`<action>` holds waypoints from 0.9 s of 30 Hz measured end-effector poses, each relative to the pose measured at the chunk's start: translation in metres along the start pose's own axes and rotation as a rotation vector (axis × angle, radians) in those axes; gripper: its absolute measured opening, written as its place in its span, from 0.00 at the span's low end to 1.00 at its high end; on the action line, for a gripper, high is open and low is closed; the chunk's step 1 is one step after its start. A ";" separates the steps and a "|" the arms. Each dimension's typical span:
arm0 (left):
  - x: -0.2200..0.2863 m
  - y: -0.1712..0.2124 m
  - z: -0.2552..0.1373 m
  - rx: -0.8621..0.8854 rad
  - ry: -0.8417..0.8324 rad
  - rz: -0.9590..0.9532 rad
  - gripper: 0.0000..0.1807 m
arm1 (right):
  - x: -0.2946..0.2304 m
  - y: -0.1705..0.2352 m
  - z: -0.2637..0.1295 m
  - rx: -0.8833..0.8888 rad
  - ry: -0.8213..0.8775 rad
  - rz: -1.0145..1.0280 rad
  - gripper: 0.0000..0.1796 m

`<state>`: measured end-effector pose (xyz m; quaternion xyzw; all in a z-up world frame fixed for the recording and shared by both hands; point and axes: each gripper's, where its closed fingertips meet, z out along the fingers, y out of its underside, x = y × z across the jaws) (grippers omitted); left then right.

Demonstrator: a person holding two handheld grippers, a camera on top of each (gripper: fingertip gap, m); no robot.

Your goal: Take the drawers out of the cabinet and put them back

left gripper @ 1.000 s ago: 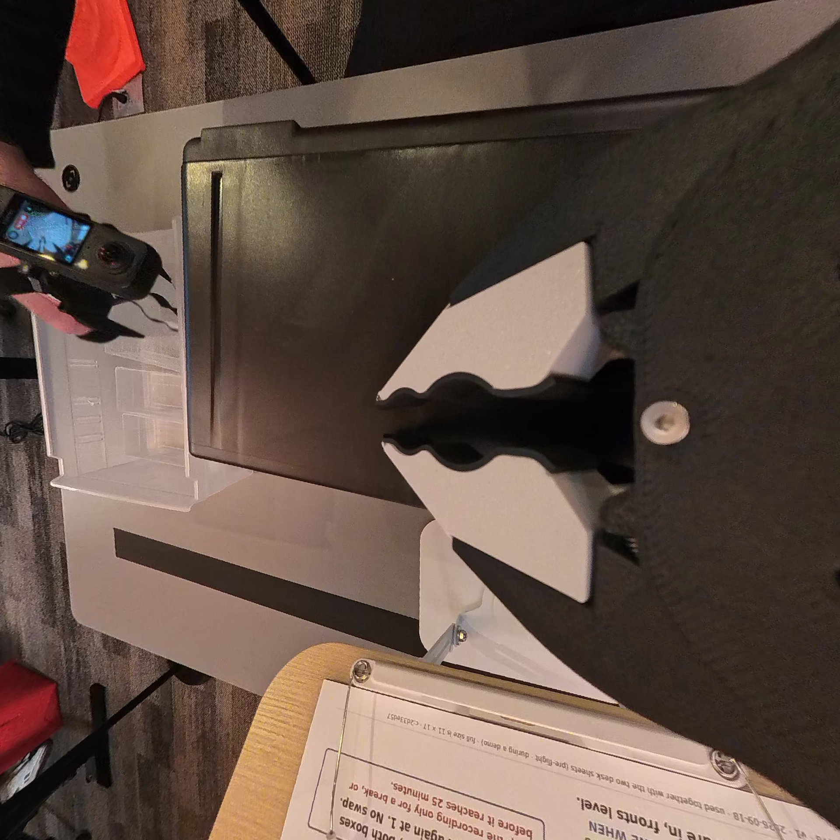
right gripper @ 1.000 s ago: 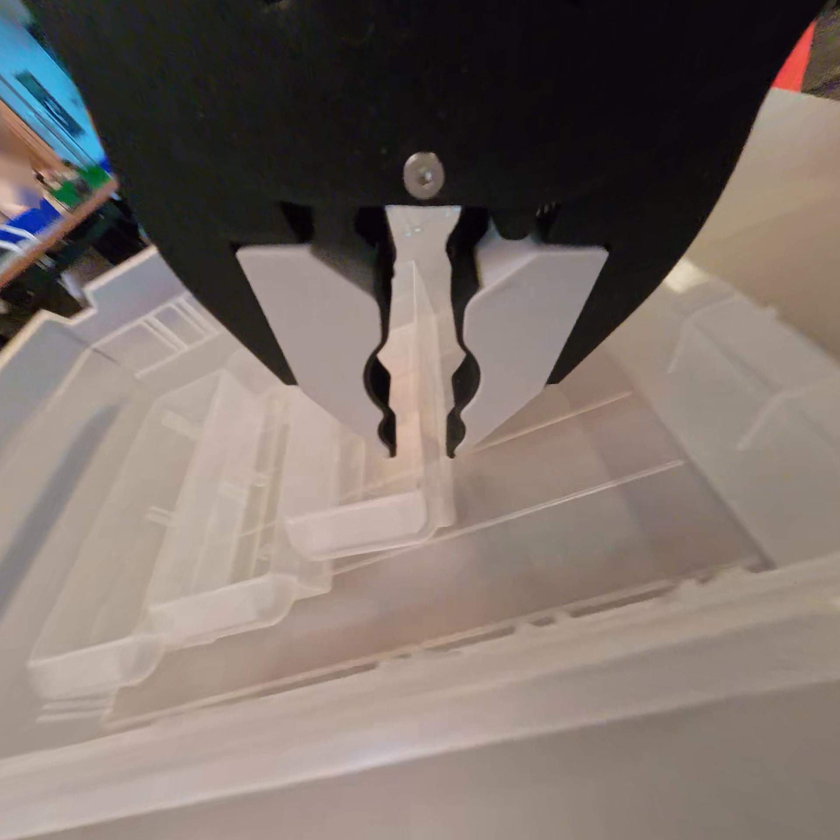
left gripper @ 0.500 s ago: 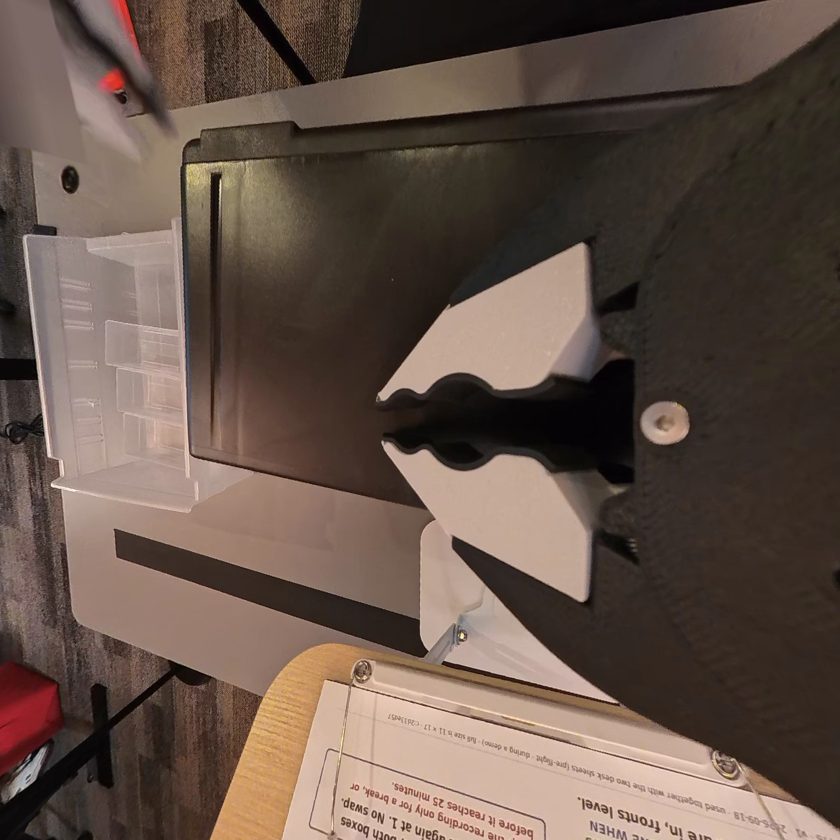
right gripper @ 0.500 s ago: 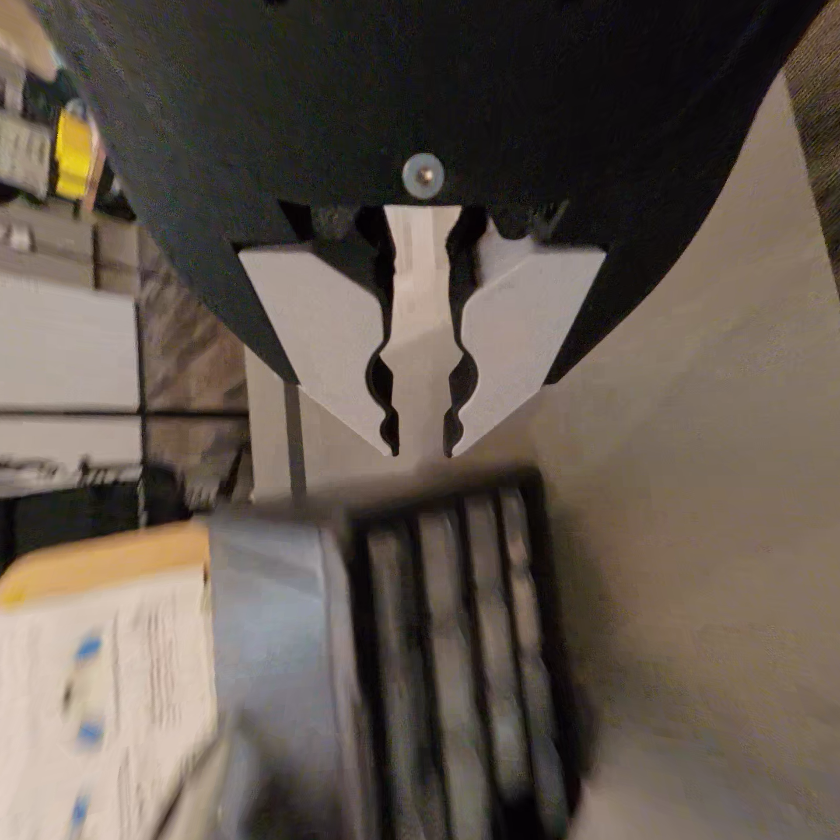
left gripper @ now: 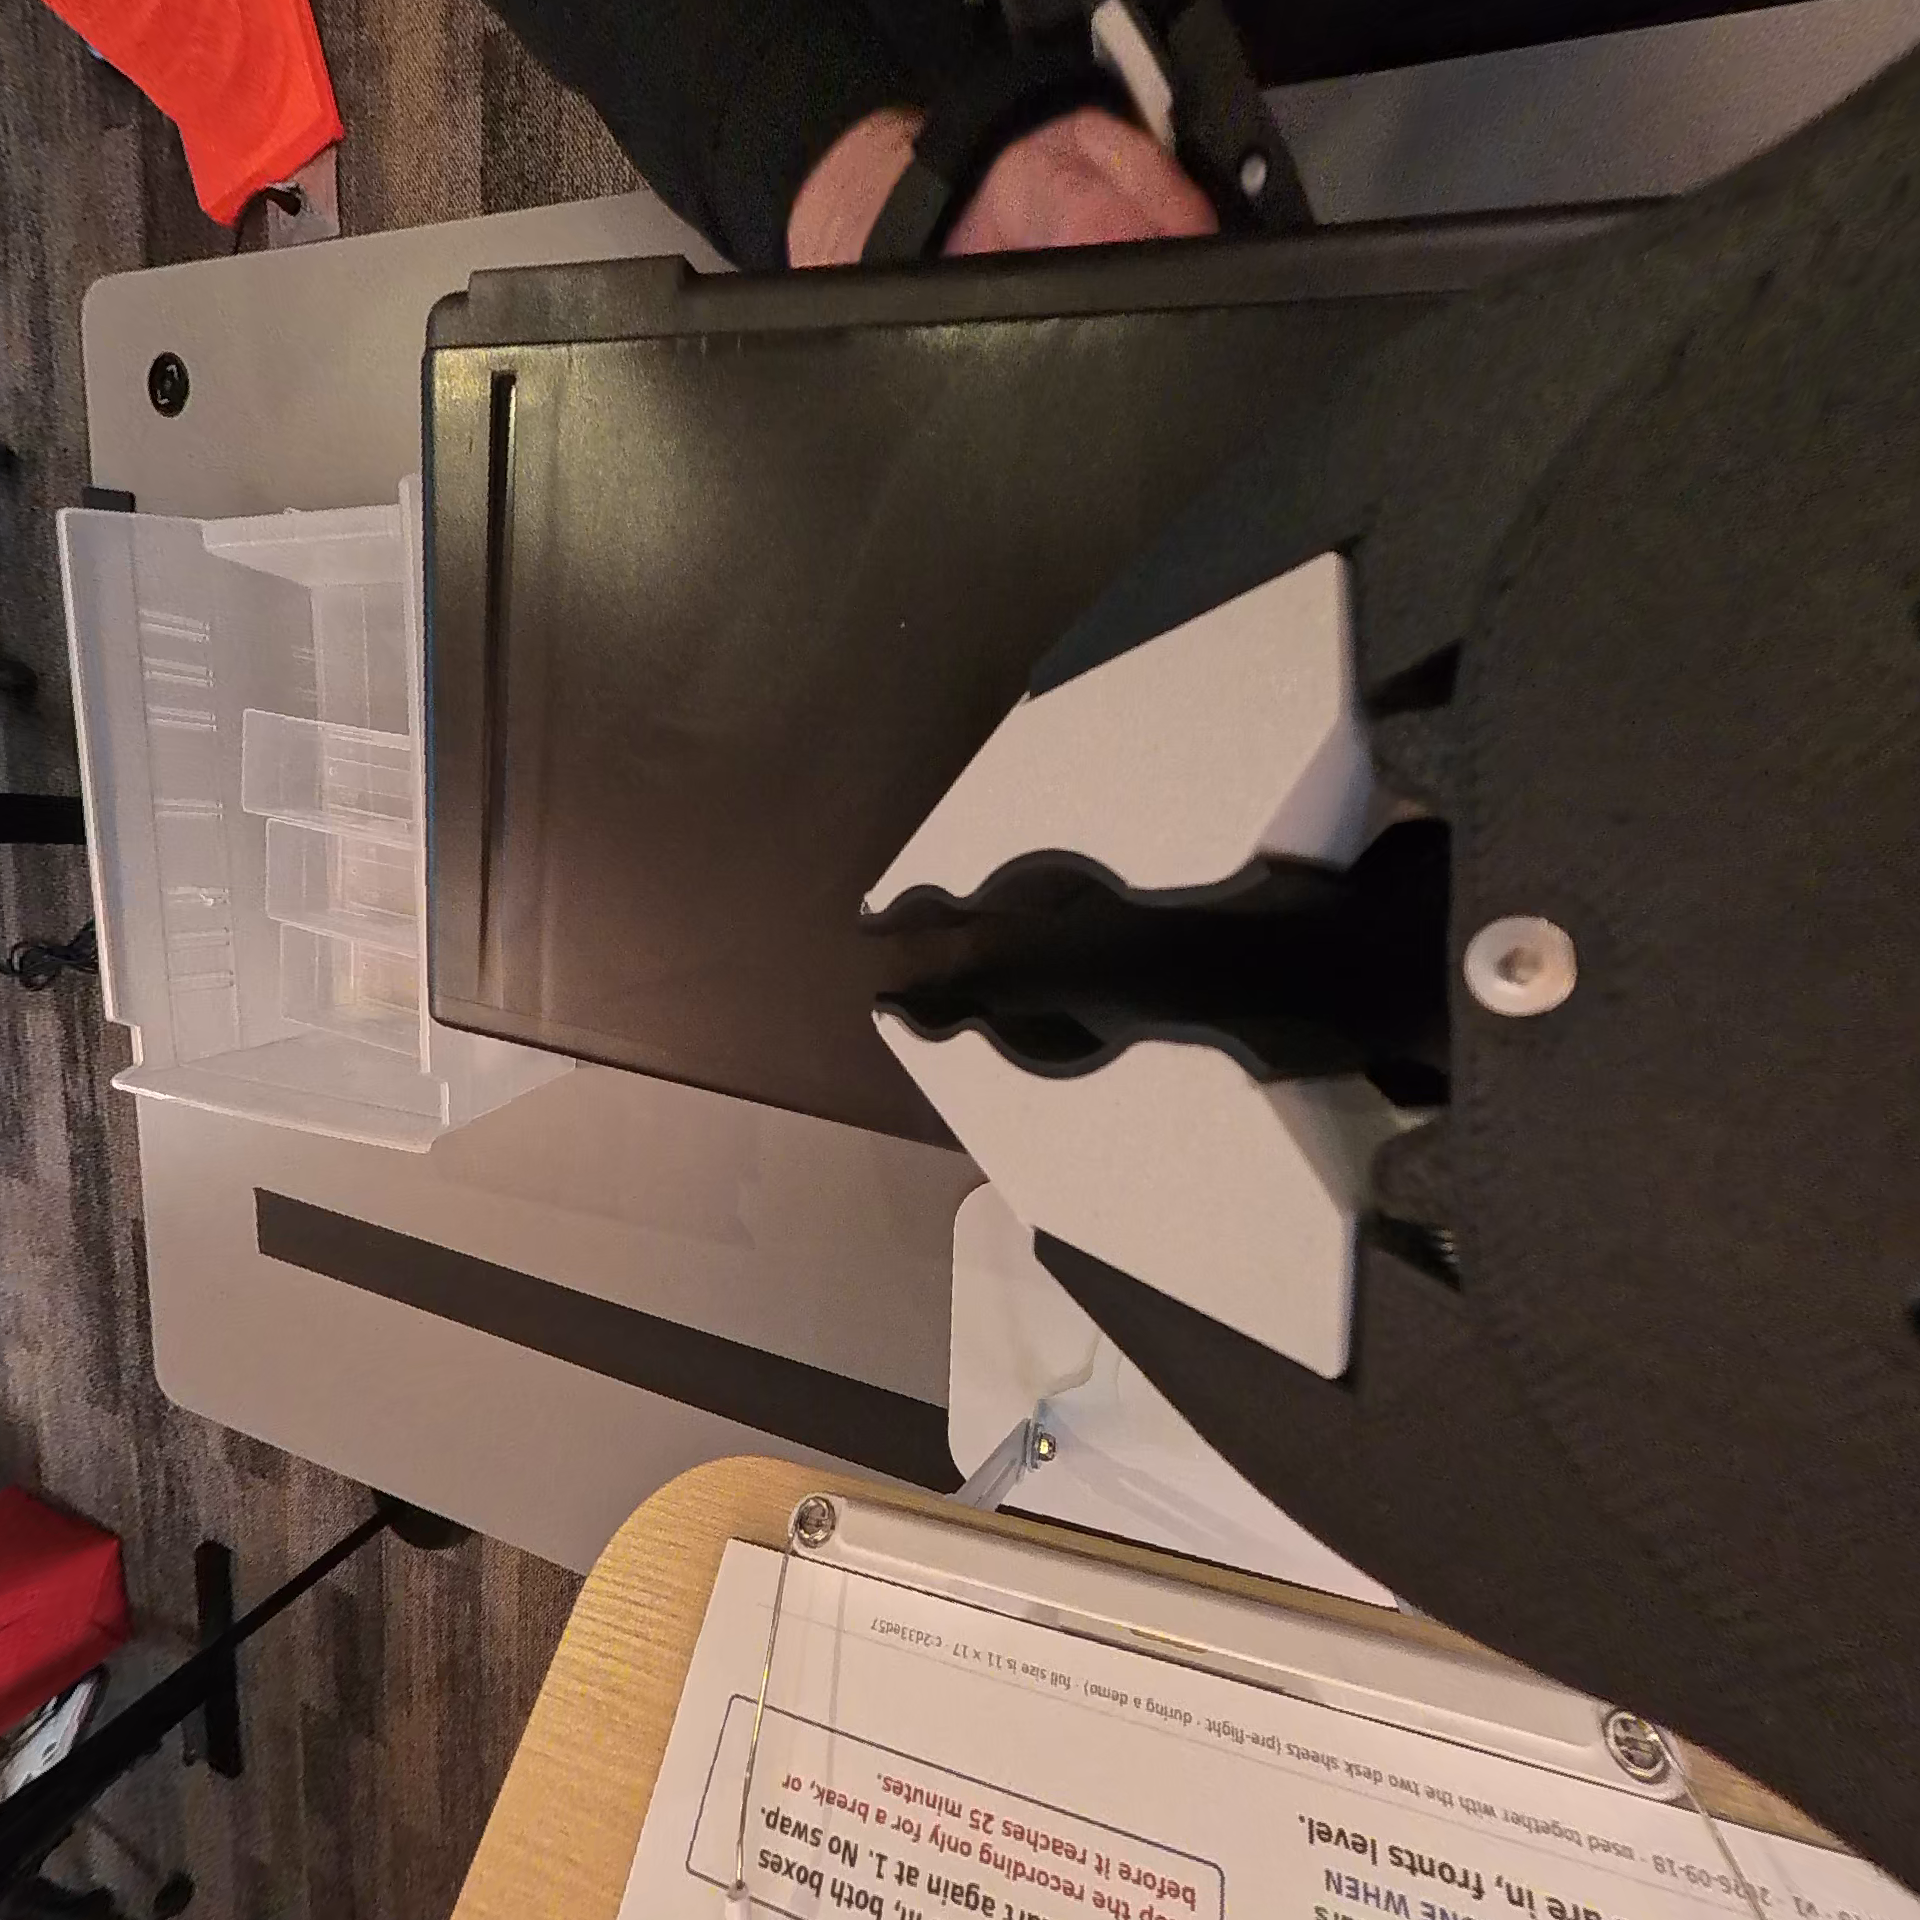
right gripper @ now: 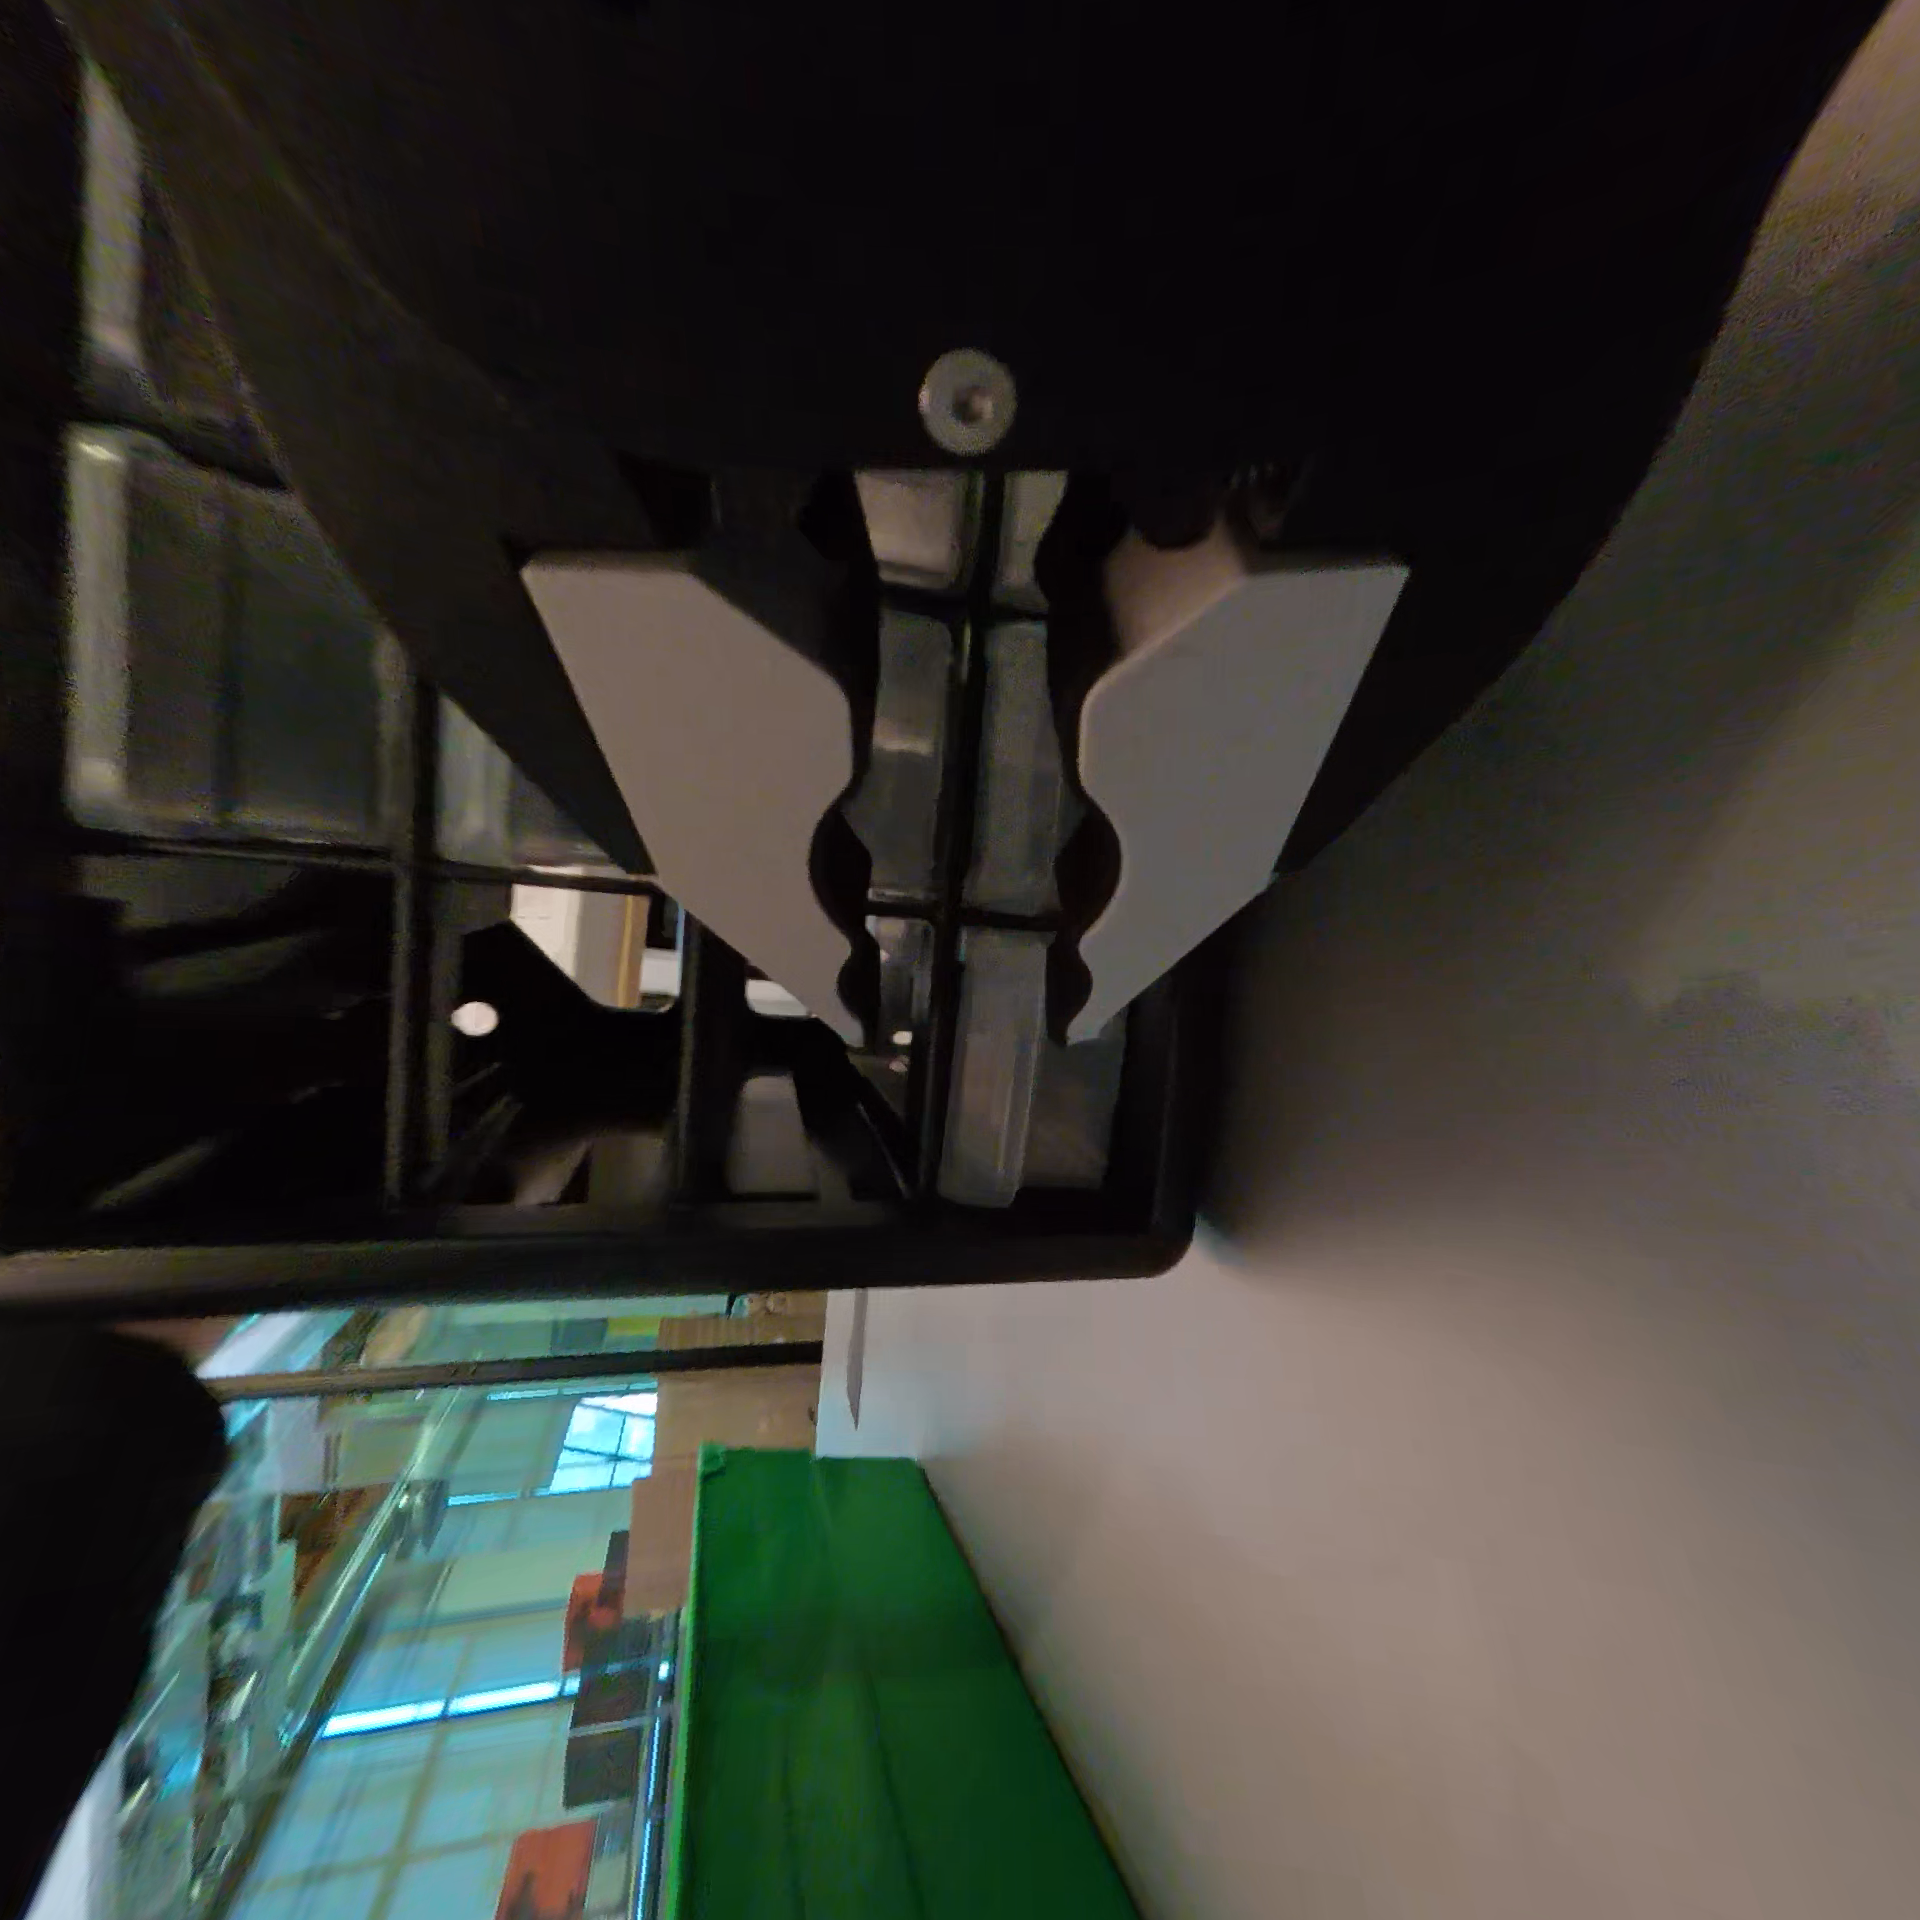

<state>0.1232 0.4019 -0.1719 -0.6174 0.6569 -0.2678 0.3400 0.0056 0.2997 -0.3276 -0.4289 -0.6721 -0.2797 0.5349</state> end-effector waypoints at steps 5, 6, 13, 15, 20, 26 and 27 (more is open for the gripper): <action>0.001 0.000 0.000 0.001 0.007 0.004 0.06 | -0.002 -0.001 0.016 -0.003 0.029 0.000 0.11; 0.001 0.000 0.000 0.002 0.007 0.005 0.06 | -0.002 -0.001 0.016 0.001 0.027 0.004 0.11; 0.001 0.000 0.000 0.004 0.007 0.011 0.06 | -0.017 -0.024 -0.017 0.090 -0.038 0.067 0.08; 0.001 0.000 0.000 0.004 0.006 0.012 0.06 | -0.020 -0.036 -0.032 0.123 -0.051 0.081 0.08; 0.001 0.000 0.000 0.003 0.006 0.010 0.06 | -0.028 -0.060 -0.063 0.177 -0.093 0.122 0.08; 0.000 0.000 0.000 0.001 0.006 0.001 0.06 | -0.039 -0.083 -0.085 0.244 -0.115 0.166 0.08; 0.000 0.000 0.000 0.001 0.003 0.002 0.06 | -0.040 -0.081 -0.086 0.235 -0.117 0.177 0.08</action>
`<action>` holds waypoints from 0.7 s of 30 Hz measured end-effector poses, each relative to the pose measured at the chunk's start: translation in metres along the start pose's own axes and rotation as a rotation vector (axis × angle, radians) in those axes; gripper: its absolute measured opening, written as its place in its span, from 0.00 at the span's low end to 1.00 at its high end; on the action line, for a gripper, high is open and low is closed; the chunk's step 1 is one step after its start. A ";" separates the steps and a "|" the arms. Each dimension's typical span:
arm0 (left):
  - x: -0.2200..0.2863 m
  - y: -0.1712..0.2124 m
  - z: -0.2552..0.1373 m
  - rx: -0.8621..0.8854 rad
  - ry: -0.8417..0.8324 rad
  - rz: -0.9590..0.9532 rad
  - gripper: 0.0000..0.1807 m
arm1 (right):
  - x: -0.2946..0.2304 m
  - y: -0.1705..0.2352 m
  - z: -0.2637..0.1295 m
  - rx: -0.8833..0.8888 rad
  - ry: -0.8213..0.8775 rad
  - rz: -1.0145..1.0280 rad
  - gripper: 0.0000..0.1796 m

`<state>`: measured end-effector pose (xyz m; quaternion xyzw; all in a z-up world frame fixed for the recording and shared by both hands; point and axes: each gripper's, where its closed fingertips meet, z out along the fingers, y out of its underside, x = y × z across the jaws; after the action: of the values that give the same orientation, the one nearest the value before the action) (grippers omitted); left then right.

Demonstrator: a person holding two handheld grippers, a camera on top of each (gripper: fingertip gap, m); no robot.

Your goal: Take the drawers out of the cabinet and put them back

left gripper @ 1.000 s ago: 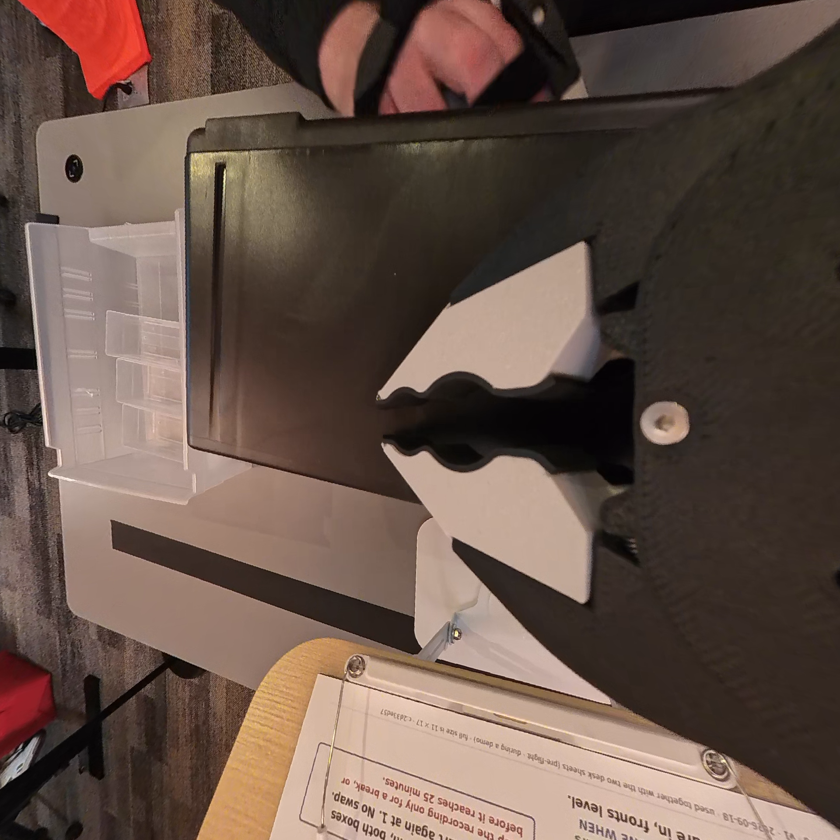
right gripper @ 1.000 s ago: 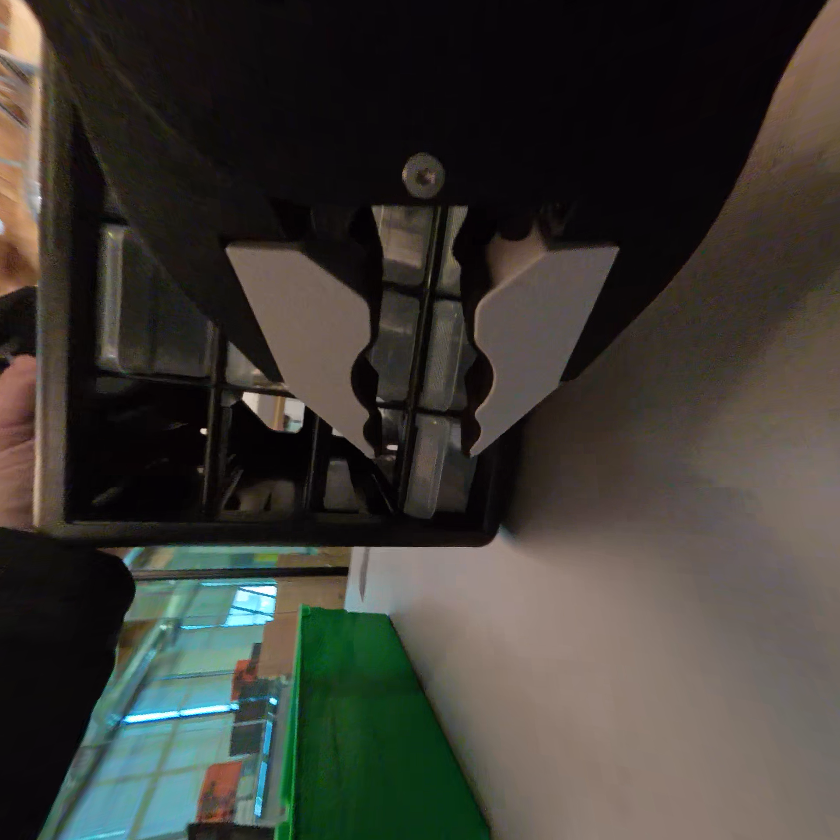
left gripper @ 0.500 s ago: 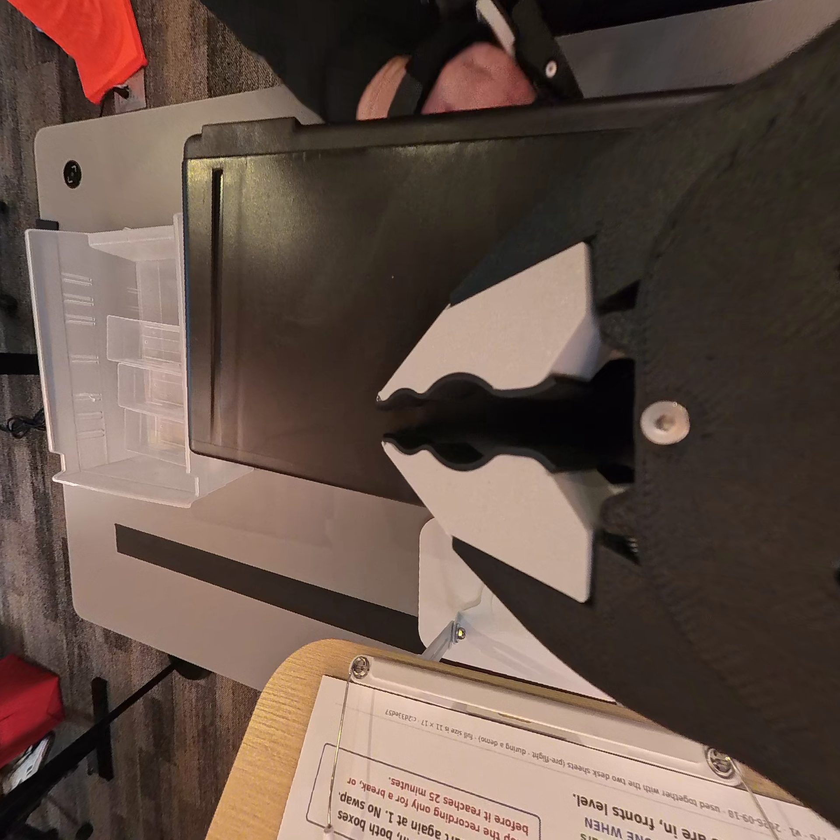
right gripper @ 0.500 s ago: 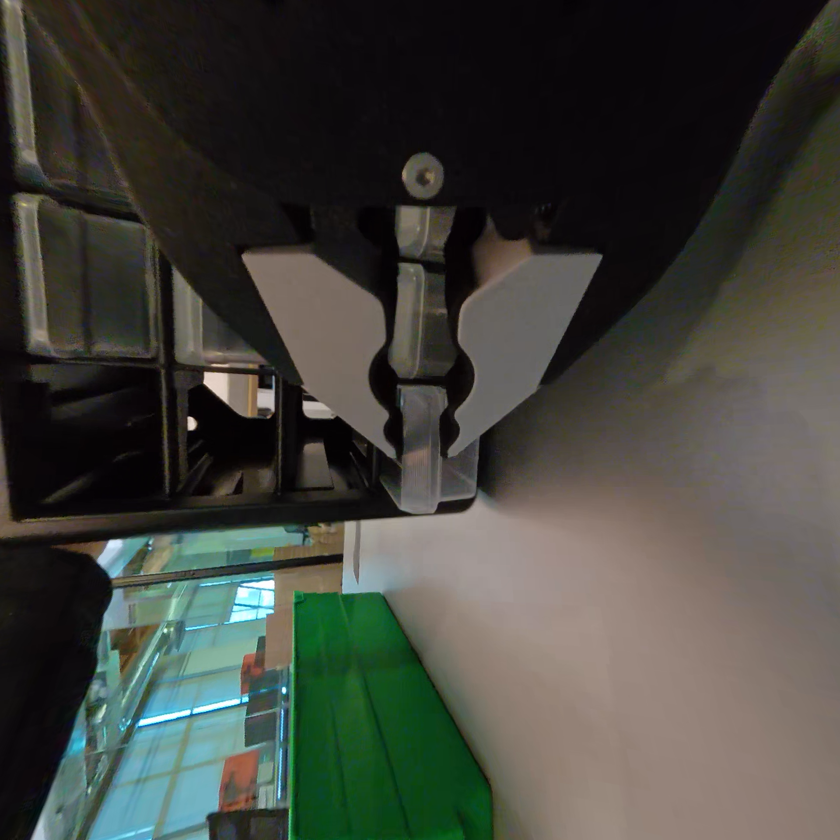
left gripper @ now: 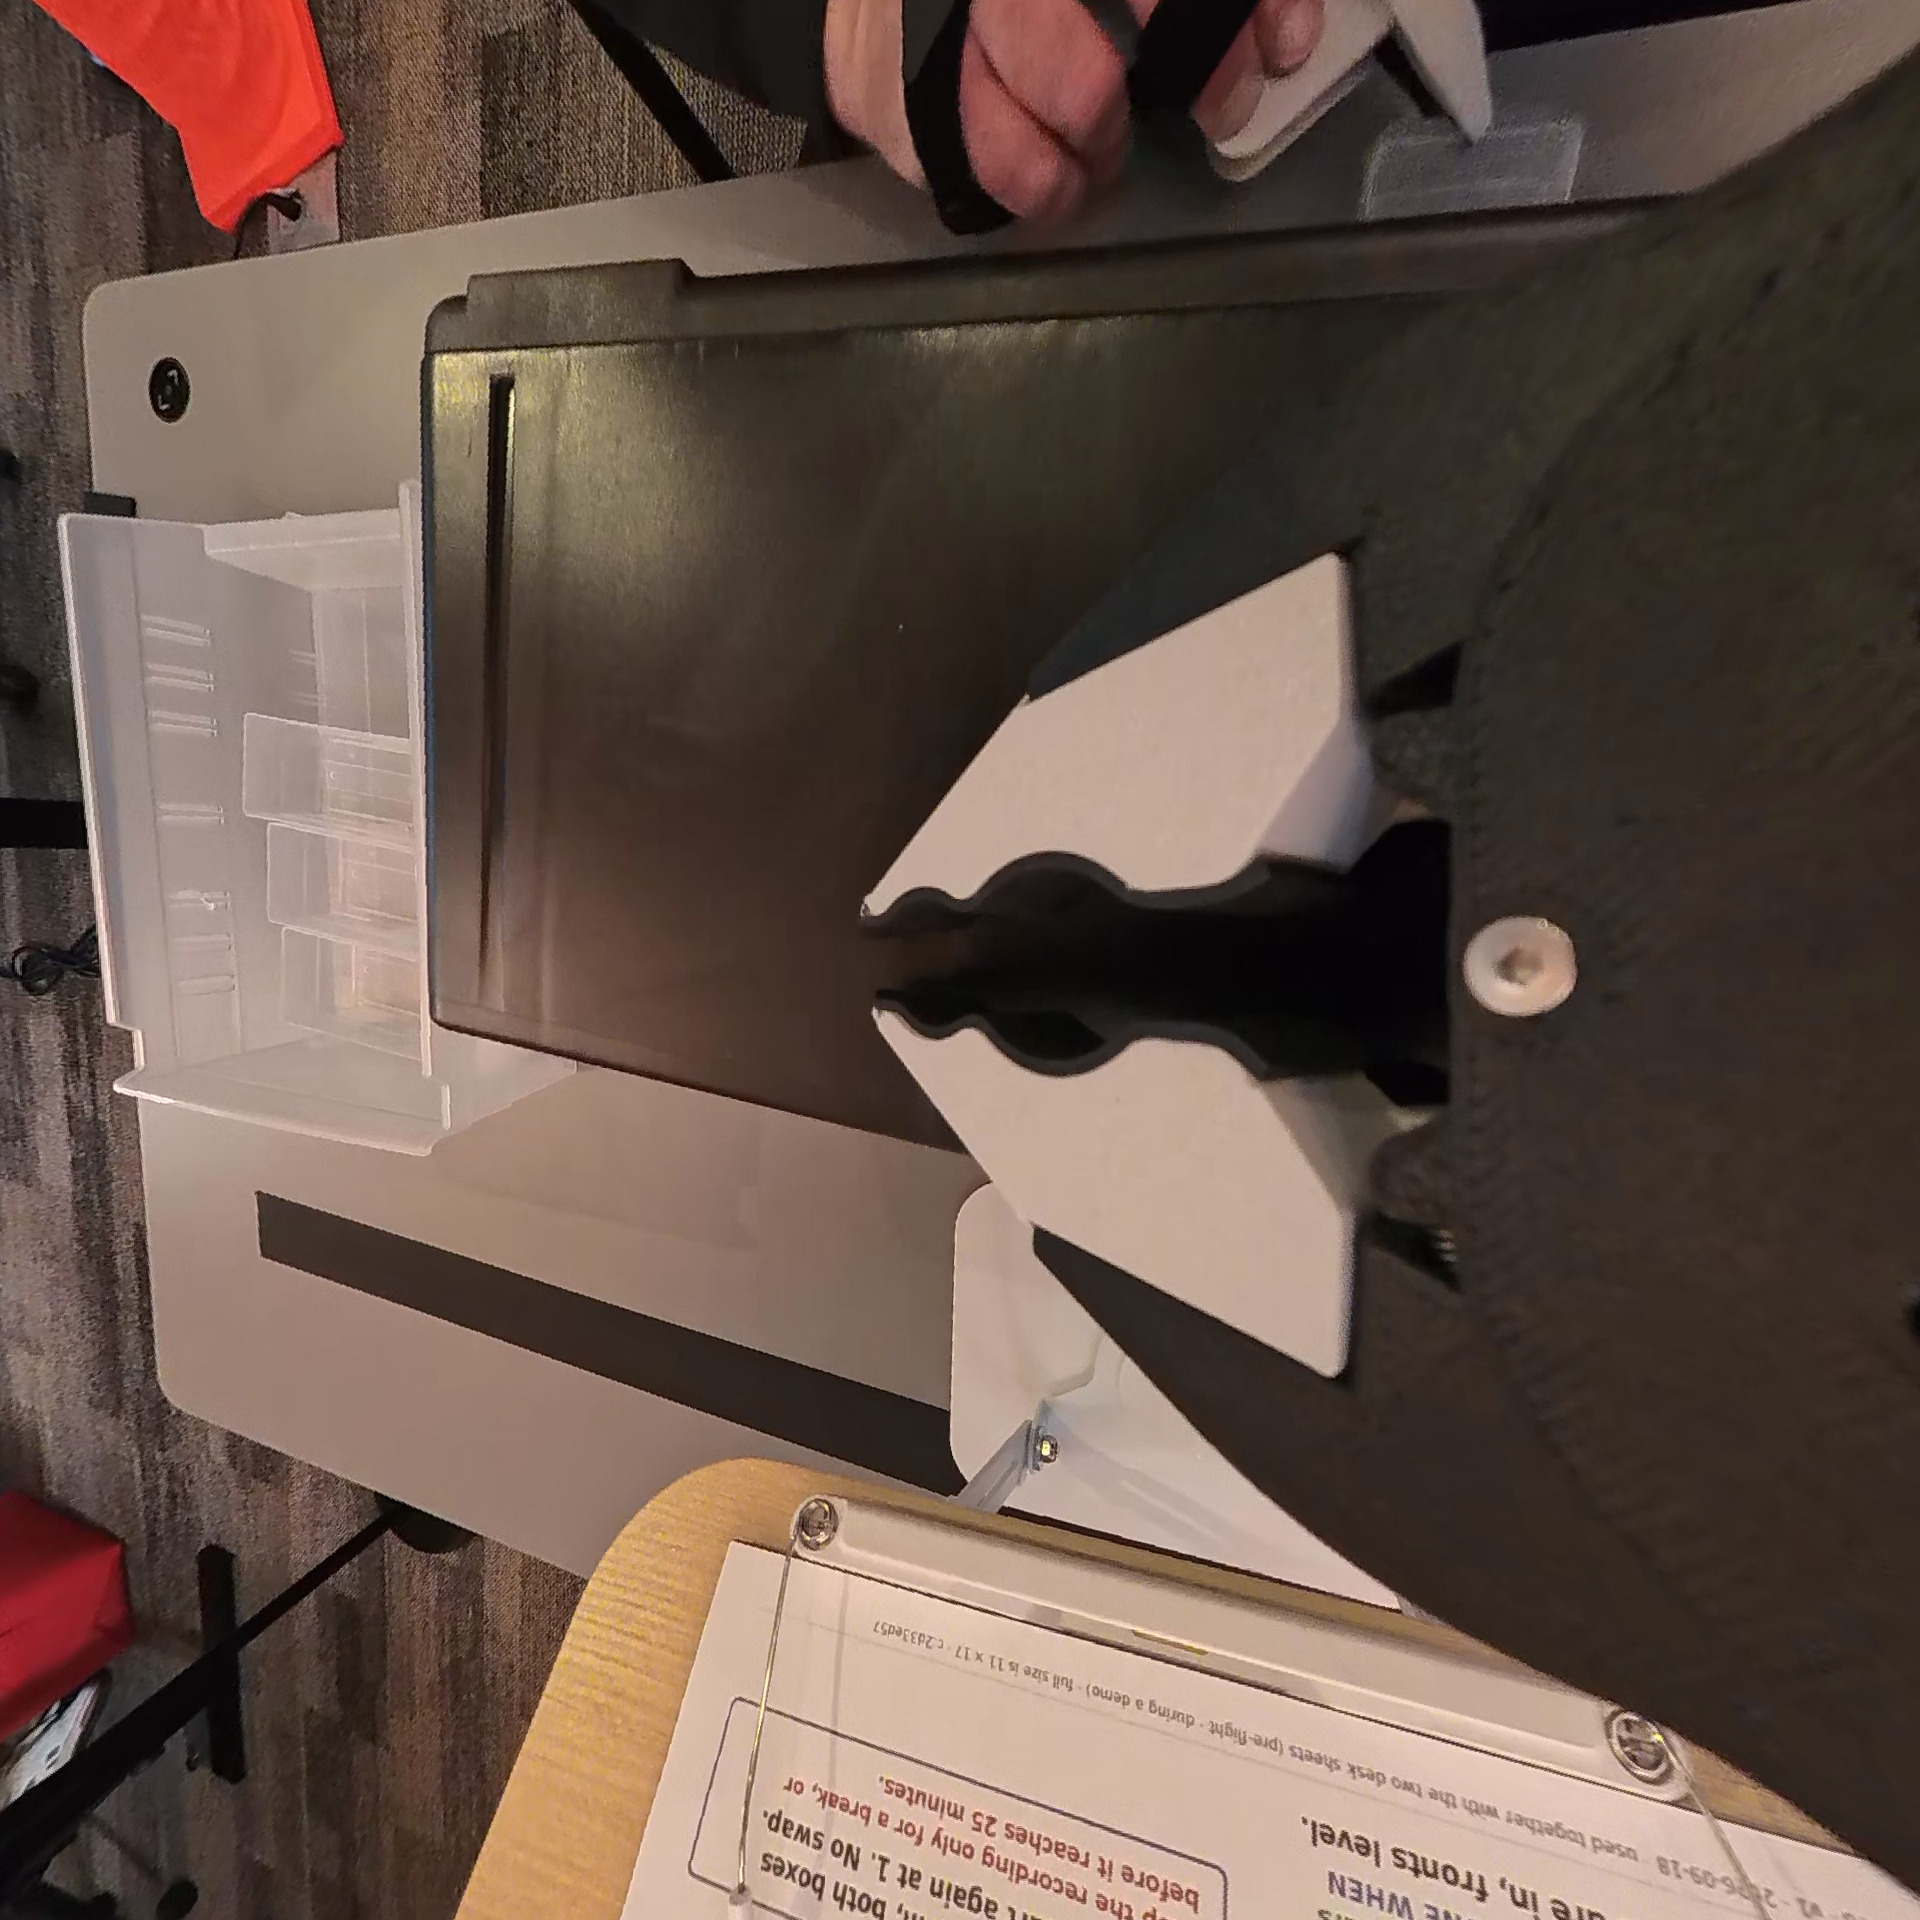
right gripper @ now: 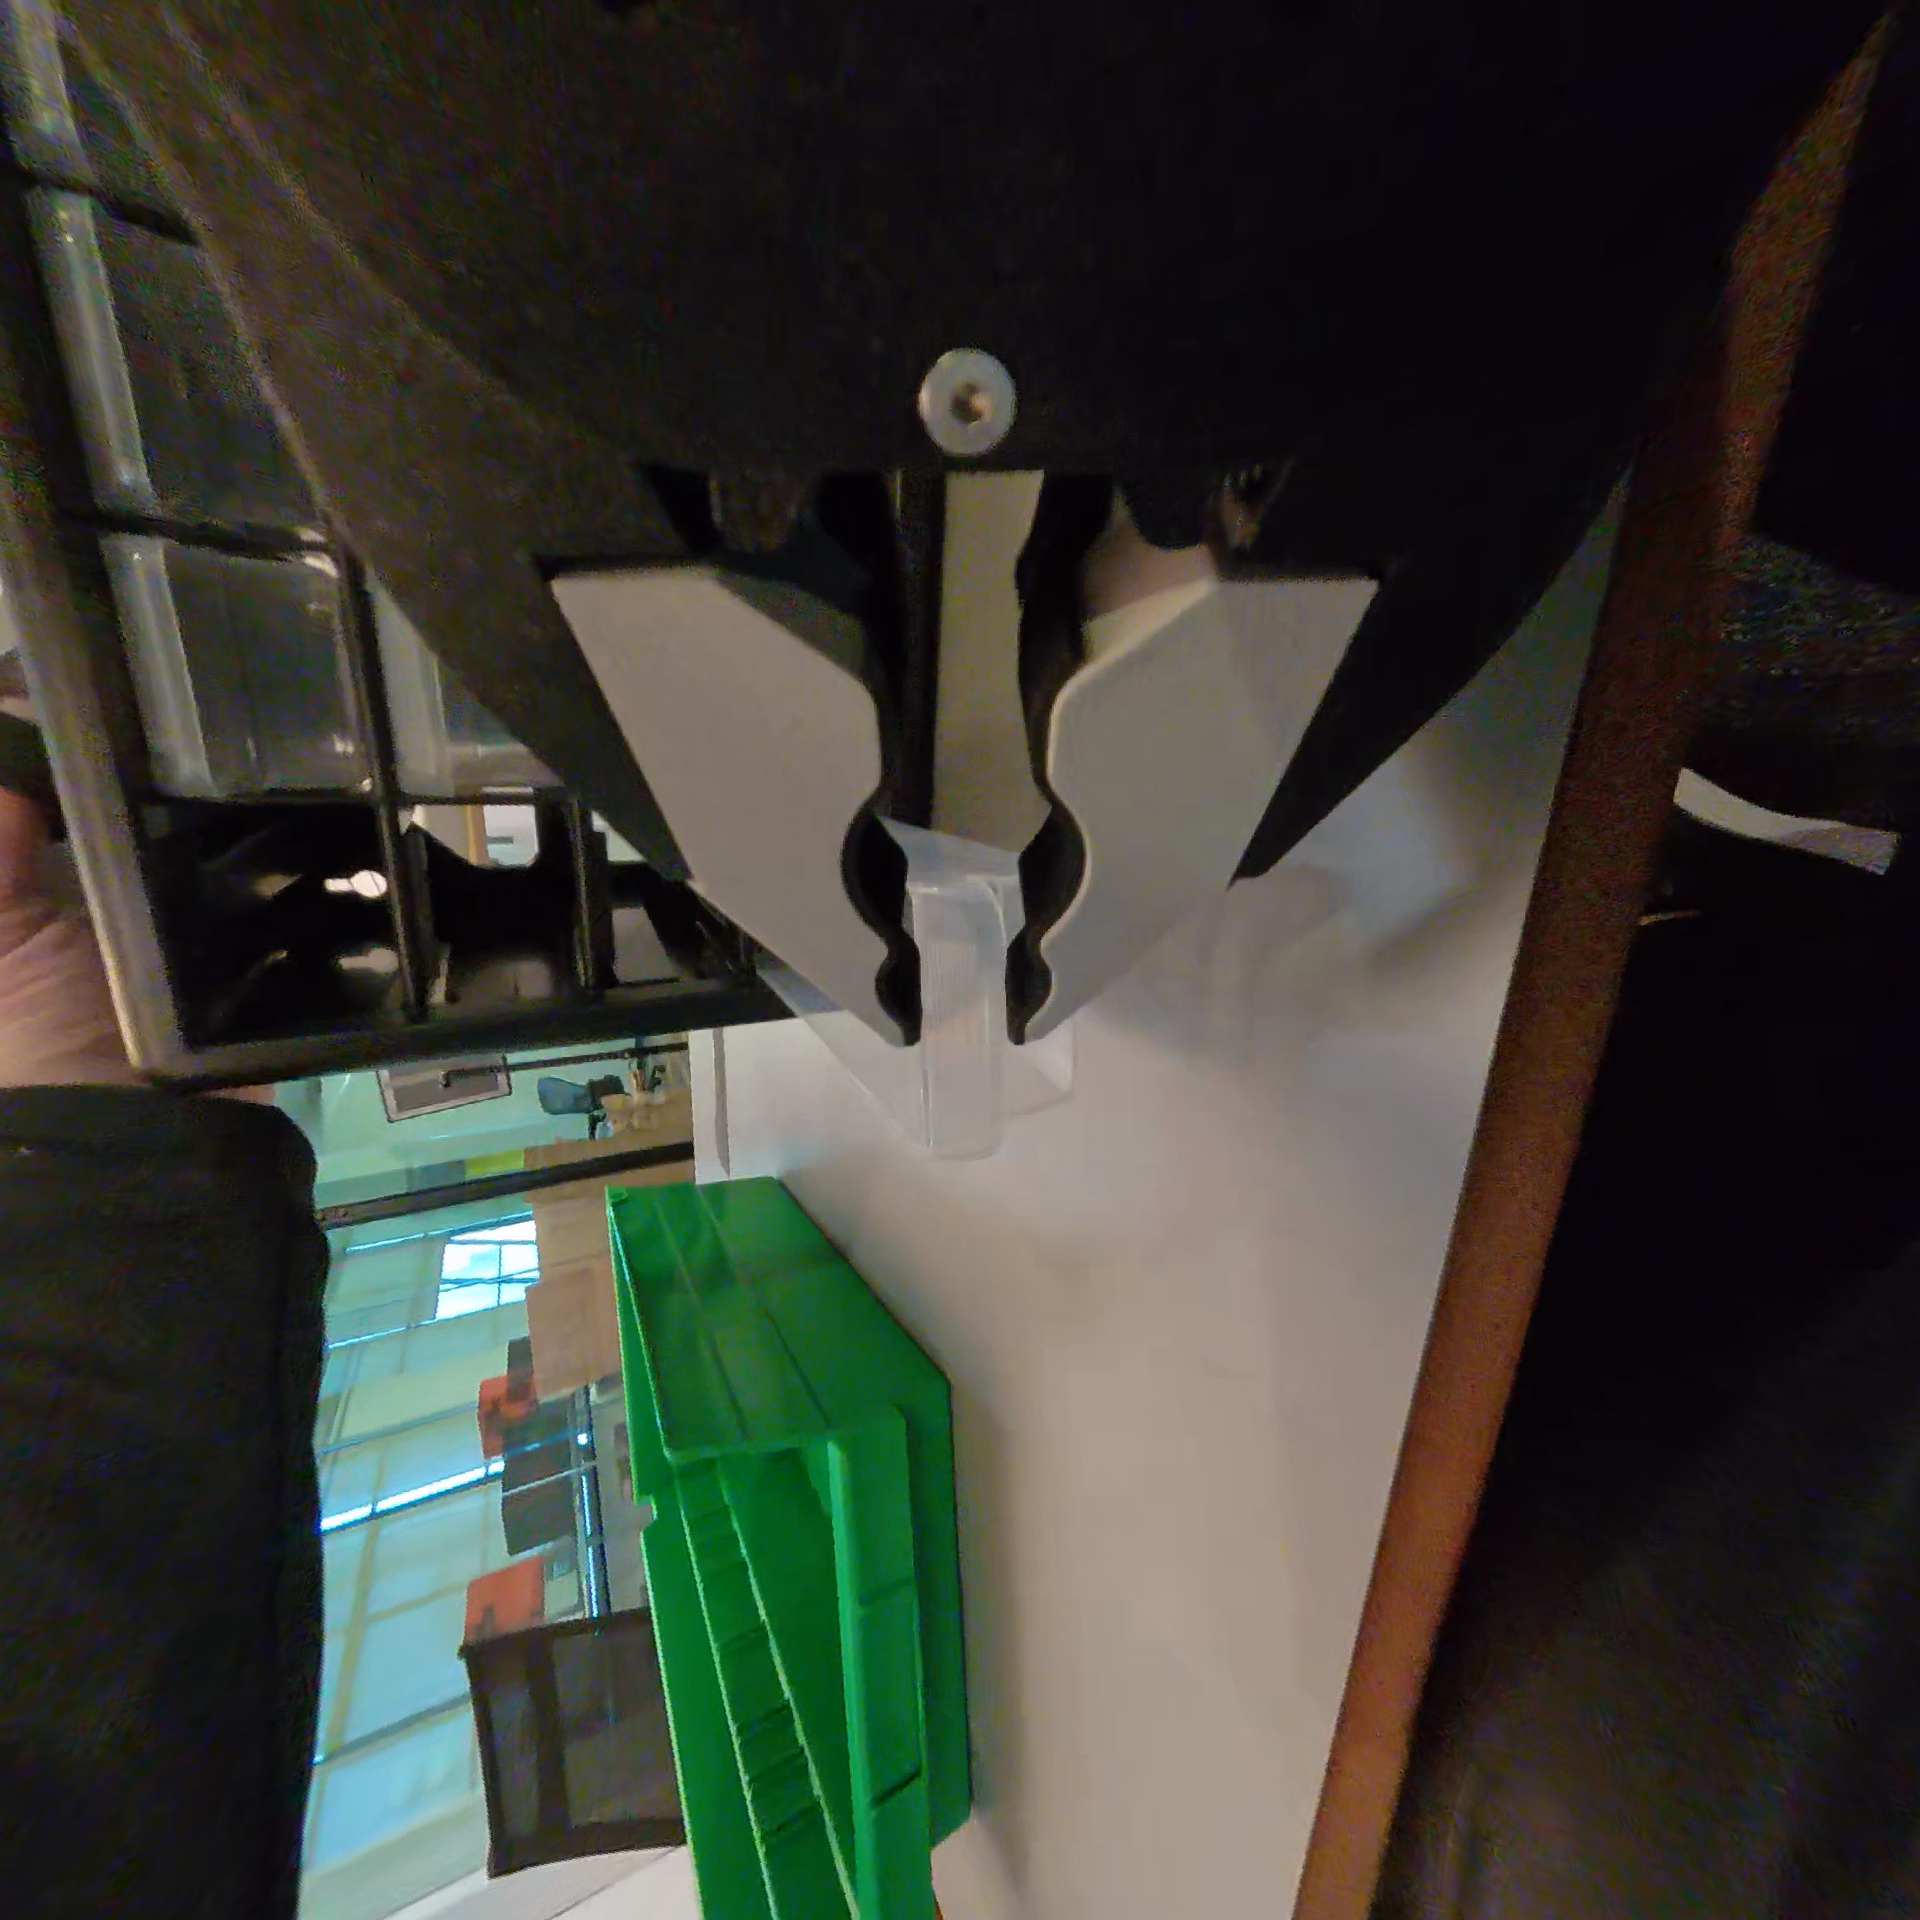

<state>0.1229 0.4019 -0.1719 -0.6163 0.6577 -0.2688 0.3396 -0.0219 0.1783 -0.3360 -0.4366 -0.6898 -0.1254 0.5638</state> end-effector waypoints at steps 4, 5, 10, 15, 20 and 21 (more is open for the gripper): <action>0.000 0.000 0.000 -0.002 0.002 -0.006 0.06 | 0.012 -0.001 -0.007 -0.001 0.005 0.027 0.08; 0.000 0.000 0.000 -0.002 0.002 -0.007 0.06 | 0.019 -0.002 -0.009 0.007 -0.002 0.052 0.08; -0.001 0.000 0.000 -0.002 -0.004 -0.008 0.06 | 0.065 0.002 -0.009 0.054 -0.045 0.280 0.06; -0.001 0.000 0.001 -0.004 -0.001 -0.014 0.06 | 0.082 -0.009 -0.014 0.072 -0.080 0.308 0.02; -0.001 0.000 0.000 -0.003 -0.002 -0.009 0.06 | 0.081 0.003 -0.024 0.035 -0.082 0.293 0.02; -0.001 0.000 0.000 -0.003 -0.002 -0.007 0.06 | 0.081 0.005 -0.028 0.023 -0.085 0.282 0.02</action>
<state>0.1231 0.4027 -0.1722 -0.6194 0.6554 -0.2685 0.3385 0.0022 0.2002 -0.2566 -0.5276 -0.6461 -0.0183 0.5513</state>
